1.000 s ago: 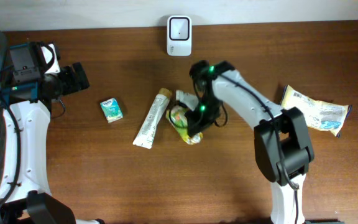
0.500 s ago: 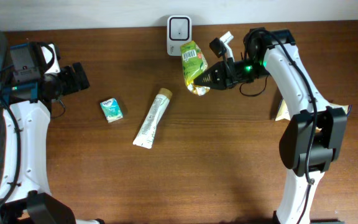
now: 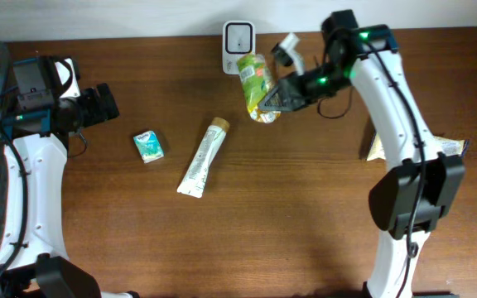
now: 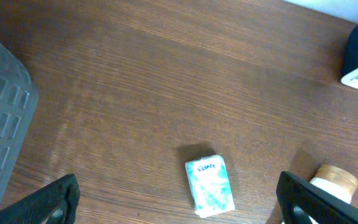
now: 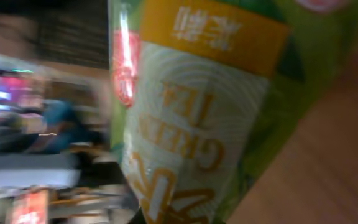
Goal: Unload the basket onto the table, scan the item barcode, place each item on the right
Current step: 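Hold the green-yellow pouch in front of the white scanner with the right gripper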
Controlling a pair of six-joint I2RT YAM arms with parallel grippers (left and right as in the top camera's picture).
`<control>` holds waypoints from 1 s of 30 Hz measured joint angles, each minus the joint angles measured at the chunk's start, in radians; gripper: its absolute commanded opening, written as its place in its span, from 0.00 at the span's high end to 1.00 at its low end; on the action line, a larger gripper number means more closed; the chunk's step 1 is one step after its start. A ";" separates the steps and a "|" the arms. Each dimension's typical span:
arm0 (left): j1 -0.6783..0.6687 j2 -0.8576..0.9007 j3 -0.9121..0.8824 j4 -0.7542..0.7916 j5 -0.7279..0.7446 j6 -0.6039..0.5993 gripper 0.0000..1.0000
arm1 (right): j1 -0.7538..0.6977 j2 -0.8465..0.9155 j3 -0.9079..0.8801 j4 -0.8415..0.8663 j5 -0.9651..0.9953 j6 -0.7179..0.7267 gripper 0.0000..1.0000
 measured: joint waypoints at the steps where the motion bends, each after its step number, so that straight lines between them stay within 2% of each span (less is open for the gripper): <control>1: 0.000 0.000 0.000 0.001 0.000 0.000 0.01 | 0.025 0.000 0.008 0.032 0.086 0.037 0.96; 4: 0.000 0.000 0.000 0.001 0.000 0.000 0.01 | 0.109 0.000 0.062 0.209 0.383 0.154 0.96; 7: 0.000 0.000 0.000 0.001 0.000 0.000 0.01 | 0.180 0.000 0.087 0.396 0.688 0.189 0.96; 8: 0.000 0.000 0.000 0.001 0.000 0.000 0.01 | 0.208 0.002 0.088 0.477 0.829 0.185 0.96; 12: 0.000 0.000 0.000 0.002 0.000 0.000 0.01 | 0.258 0.035 0.094 0.720 1.101 0.066 0.96; 17: 0.000 0.000 0.000 -0.001 0.000 0.000 0.01 | 0.264 0.174 0.098 1.061 1.310 -0.125 0.96; 22: 0.000 0.000 0.000 0.000 0.000 0.000 0.01 | 0.246 0.351 0.098 1.281 1.420 -0.454 0.96; 26: 0.000 0.000 0.000 0.001 0.000 0.000 0.01 | 0.235 0.441 0.098 1.338 1.459 -0.608 0.96; 30: 0.000 0.000 0.000 0.000 0.000 0.000 0.01 | 0.231 0.453 0.098 1.345 1.510 -0.651 0.96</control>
